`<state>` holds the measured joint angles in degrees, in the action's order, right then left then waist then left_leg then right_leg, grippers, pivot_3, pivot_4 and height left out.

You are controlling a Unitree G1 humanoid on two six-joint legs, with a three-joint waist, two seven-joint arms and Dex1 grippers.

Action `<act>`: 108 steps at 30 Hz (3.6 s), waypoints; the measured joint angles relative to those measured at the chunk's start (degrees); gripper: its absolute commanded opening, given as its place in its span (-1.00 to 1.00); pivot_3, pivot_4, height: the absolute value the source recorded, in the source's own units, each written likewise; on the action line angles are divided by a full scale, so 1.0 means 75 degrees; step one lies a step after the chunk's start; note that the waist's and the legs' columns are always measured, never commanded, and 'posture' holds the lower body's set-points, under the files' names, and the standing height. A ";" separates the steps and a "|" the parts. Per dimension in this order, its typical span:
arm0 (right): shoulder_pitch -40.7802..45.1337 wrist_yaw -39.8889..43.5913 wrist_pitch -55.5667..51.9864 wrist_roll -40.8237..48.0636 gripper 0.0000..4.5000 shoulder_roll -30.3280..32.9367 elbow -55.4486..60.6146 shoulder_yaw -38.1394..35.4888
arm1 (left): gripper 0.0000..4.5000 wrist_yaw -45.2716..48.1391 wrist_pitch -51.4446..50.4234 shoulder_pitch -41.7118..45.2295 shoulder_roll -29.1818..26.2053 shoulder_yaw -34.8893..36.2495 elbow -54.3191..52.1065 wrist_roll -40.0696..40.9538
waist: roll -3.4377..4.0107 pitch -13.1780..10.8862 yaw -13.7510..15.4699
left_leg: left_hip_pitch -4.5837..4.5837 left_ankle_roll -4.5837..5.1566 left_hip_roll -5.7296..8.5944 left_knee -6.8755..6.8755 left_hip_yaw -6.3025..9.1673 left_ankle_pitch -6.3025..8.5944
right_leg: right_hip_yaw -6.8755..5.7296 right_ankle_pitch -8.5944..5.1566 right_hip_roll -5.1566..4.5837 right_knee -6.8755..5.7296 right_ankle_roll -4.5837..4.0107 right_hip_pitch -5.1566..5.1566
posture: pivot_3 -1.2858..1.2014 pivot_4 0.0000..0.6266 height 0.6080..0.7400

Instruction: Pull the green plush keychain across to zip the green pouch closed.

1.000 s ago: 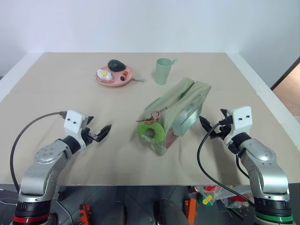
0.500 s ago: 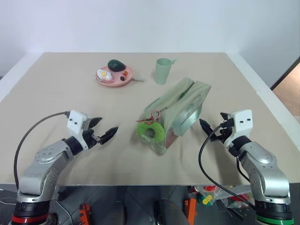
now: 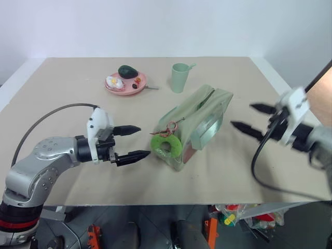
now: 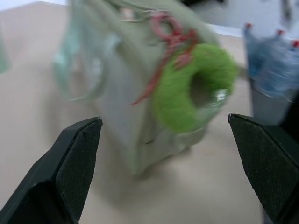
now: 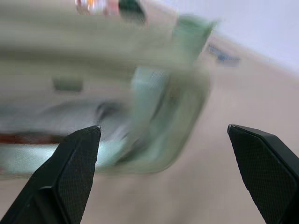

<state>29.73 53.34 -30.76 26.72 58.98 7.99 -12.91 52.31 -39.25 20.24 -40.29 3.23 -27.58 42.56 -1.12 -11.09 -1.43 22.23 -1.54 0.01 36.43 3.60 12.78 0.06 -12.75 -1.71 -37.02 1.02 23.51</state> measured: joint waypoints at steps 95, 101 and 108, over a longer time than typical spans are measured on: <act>-0.1055 -0.0242 -0.1615 0.0401 0.14 -0.0811 0.1756 0.0149 | 1.00 -0.0216 -0.0132 -0.0271 -0.0447 0.0465 -0.0081 0.0805 | -0.0031 -0.0041 -0.0066 | 0.0026 -0.0008 -0.0158 0.0029 -0.0143 -0.0001 | 0.0177 0.0121 0.0197 -0.0021 -0.0027 0.0107 | 0.03 -0.52 1.00; -0.0933 0.0055 -0.0828 0.0260 0.14 -0.0786 0.0980 -0.0015 | 1.00 -0.0140 -0.0073 -0.0261 -0.0418 0.0410 -0.0073 0.0646 | -0.0031 -0.0041 -0.0066 | 0.0026 -0.0008 -0.0156 0.0032 -0.0152 -0.0001 | 0.0189 0.0121 0.0196 -0.0021 -0.0027 0.0107 | 0.03 -0.52 1.00; -0.0634 0.0214 0.0144 -0.0255 0.14 -0.0814 0.0027 0.0246 | 1.00 -0.0099 -0.0060 -0.0253 -0.0358 0.0283 -0.0074 0.0534 | -0.0031 -0.0041 -0.0068 | 0.0026 -0.0008 -0.0156 0.0031 -0.0156 -0.0001 | 0.0197 0.0122 0.0199 -0.0021 -0.0026 0.0108 | 0.03 -0.52 1.00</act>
<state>24.98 54.95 -29.68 24.81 52.88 8.19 -11.06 51.56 -39.69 18.34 -42.98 5.36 -28.14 46.57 -1.35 -11.40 -1.94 22.42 -1.60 -1.16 36.66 2.43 12.76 1.54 -11.84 -0.22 -37.18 0.82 24.32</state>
